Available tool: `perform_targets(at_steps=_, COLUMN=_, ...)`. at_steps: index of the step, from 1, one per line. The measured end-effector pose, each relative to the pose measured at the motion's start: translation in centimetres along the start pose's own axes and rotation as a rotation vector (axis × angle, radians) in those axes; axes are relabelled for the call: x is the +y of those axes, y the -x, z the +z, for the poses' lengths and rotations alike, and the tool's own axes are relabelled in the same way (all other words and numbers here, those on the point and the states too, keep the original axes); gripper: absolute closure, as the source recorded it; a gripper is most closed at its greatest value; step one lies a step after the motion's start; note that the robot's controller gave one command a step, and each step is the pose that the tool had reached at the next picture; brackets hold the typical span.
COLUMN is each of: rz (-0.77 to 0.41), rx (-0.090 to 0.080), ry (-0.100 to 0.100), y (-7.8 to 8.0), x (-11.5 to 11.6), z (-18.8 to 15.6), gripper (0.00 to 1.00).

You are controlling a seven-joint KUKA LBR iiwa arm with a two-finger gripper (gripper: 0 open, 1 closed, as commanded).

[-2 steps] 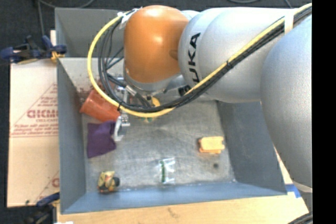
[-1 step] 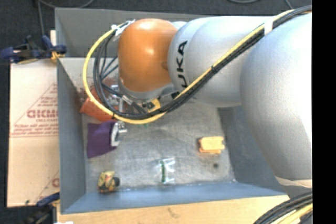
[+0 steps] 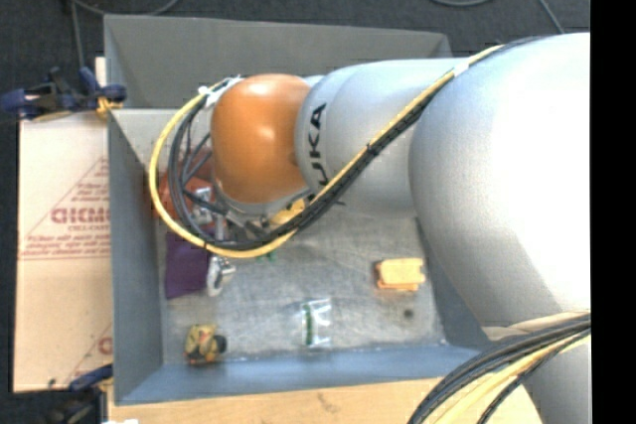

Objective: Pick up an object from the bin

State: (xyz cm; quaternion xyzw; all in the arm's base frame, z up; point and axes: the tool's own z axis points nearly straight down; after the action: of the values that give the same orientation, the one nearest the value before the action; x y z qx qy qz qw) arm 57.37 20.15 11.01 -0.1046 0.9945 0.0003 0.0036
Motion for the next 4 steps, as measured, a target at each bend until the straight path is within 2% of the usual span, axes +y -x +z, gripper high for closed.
perform_targets(at_steps=1, rz=-0.116, rx=0.004, ry=0.000, y=0.6, x=1.1, z=3.5, gripper=0.00)
perform_targets(at_steps=2, rz=-0.111, rx=0.006, ry=0.003, y=0.2, x=0.8, z=2.7, gripper=1.00)
perform_targets(at_steps=3, rz=-0.110, rx=0.006, ry=0.003, y=0.2, x=0.8, z=2.7, gripper=1.00)
perform_targets(at_steps=4, rz=-0.138, rx=0.016, ry=-0.001, y=0.0, x=1.4, z=0.4, gripper=1.00)
